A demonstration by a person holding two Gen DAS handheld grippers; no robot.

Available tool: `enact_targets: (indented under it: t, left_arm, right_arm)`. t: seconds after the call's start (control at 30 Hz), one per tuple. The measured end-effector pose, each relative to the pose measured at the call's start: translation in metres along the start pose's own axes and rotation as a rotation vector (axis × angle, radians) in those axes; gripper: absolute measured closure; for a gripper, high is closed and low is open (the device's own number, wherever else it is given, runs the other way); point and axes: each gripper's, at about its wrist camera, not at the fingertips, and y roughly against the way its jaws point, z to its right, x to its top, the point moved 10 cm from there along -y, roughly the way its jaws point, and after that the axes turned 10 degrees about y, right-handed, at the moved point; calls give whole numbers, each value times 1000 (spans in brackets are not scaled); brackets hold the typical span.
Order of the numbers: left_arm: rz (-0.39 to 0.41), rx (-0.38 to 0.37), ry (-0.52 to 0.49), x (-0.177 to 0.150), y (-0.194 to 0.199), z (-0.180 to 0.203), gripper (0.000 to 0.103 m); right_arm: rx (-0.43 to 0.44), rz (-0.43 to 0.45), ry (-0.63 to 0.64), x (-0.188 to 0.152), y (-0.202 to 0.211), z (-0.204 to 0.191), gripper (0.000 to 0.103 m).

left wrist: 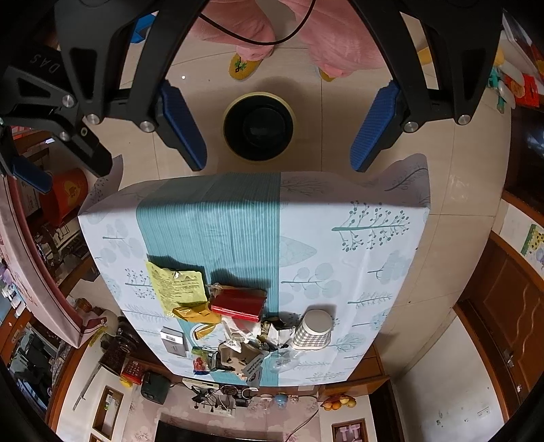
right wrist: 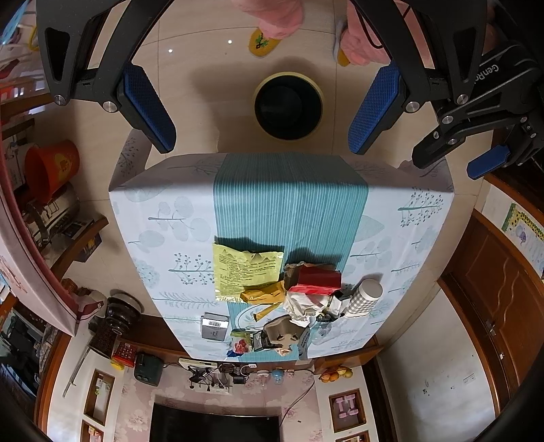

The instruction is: Collect trash

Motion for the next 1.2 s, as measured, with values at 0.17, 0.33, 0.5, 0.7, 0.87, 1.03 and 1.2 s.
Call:
enact_targets:
  t: [0.17,0.33,0.5,0.7,0.87,1.03,1.2]
  left_arm:
    - [-1,0,1,0,0,0,18]
    - [1,1,0,0,0,0,18]
    - [1,0,3,0,0,-3,18]
    - [-1,0,3,0,1,-5,19]
    - [2,-3,-5,-1,3,-2,26]
    - [-2,2,5,-4,5,1,26]
    - [4,11,16,-5,7,3,26]
  right_arm:
    - [-1,-1,1,0,0,0,0]
    - [-1,0,1,0,0,-1,0]
    - [0,-1,3,0,0,-3,0]
    - [0,-2,2,0,0,-3,0]
    - [3,0,5,-1,1,-3,0]
    - [7,2,9,-1,3,-6,0]
    - [17,6,24,-1,3,-8,0]
